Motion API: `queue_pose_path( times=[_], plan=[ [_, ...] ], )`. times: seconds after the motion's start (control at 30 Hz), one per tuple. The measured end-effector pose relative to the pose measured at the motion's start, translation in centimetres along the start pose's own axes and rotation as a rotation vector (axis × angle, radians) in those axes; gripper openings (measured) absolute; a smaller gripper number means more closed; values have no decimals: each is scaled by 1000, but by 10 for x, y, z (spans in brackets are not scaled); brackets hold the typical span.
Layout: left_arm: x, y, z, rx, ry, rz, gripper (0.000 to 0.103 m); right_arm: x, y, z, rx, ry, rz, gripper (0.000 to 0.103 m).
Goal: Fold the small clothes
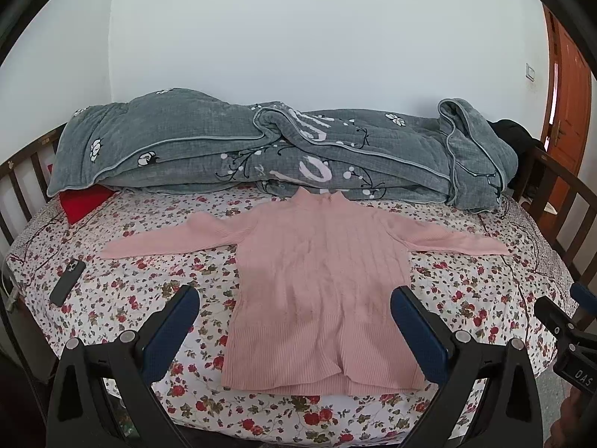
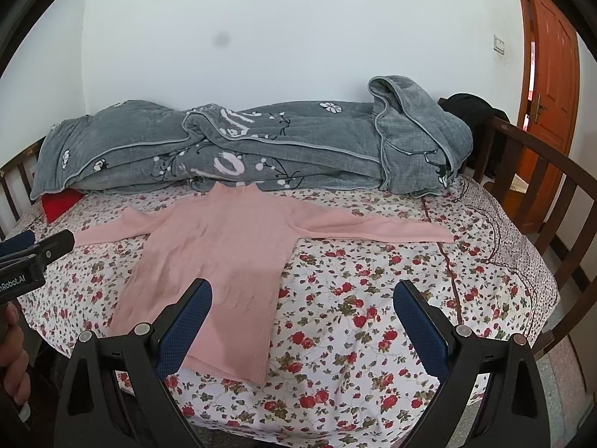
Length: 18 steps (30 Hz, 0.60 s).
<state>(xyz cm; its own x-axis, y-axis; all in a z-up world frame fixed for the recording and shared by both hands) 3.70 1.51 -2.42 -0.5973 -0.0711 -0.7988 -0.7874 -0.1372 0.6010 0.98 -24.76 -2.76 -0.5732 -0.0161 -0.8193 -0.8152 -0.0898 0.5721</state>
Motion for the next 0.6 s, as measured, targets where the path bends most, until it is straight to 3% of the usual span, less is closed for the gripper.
queue_pose_path(
  times=[0.6],
  plan=[
    [0, -1, -6, 9, -6, -1, 103, -4, 5, 0, -3, -4, -11, 96]
  ],
)
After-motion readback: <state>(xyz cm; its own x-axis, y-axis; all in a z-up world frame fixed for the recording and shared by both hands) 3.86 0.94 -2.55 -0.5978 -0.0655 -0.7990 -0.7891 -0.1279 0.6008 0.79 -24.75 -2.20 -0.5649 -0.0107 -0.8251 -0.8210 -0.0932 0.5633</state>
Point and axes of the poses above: each gripper's, at about its wrist camera, not at the fingertips, and y roughly against the way its jaws point, z to its left, x to its underside, the point moved 7 cm from there along -y, roughly the way its jaws point, and after that the axes turned 4 degrees about -x, right-handed, at the moved point
